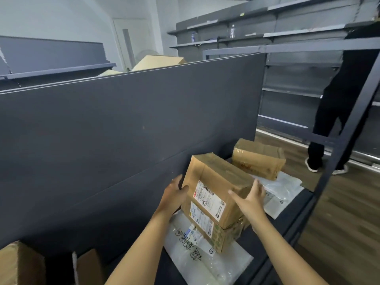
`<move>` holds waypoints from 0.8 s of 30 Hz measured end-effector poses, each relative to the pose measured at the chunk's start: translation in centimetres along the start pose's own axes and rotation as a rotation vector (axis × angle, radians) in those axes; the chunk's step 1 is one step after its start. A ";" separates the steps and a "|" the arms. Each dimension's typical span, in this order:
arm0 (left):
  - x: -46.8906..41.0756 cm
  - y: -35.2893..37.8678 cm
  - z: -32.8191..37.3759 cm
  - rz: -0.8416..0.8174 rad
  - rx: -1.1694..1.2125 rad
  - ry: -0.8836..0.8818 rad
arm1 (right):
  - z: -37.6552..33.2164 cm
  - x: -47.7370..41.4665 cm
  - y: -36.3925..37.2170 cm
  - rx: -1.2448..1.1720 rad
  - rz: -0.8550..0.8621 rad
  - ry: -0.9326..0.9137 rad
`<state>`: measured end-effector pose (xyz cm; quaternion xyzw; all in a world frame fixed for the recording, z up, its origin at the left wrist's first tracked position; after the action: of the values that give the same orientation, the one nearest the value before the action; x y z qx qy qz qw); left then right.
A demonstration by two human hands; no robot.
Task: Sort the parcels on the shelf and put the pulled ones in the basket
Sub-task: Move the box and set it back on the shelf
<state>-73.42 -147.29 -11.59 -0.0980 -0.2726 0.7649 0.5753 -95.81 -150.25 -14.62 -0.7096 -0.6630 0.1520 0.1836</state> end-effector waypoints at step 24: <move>-4.0 -2.9 -0.1 0.033 0.405 0.090 | 1.8 -0.3 0.2 -0.554 -0.219 -0.059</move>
<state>-69.68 -150.42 -10.83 -0.0190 -0.0858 0.8082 0.5823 -96.50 -150.42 -16.32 -0.6522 -0.7569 -0.0348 -0.0213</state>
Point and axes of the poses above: each hand's wrist, its own x-axis away from the middle knuckle, its own y-axis out of the palm, z = x × y, the point moved 2 cm from there along -x, towards the middle knuckle, and after that the axes turned 4 degrees about -y, right-handed, at the moved point
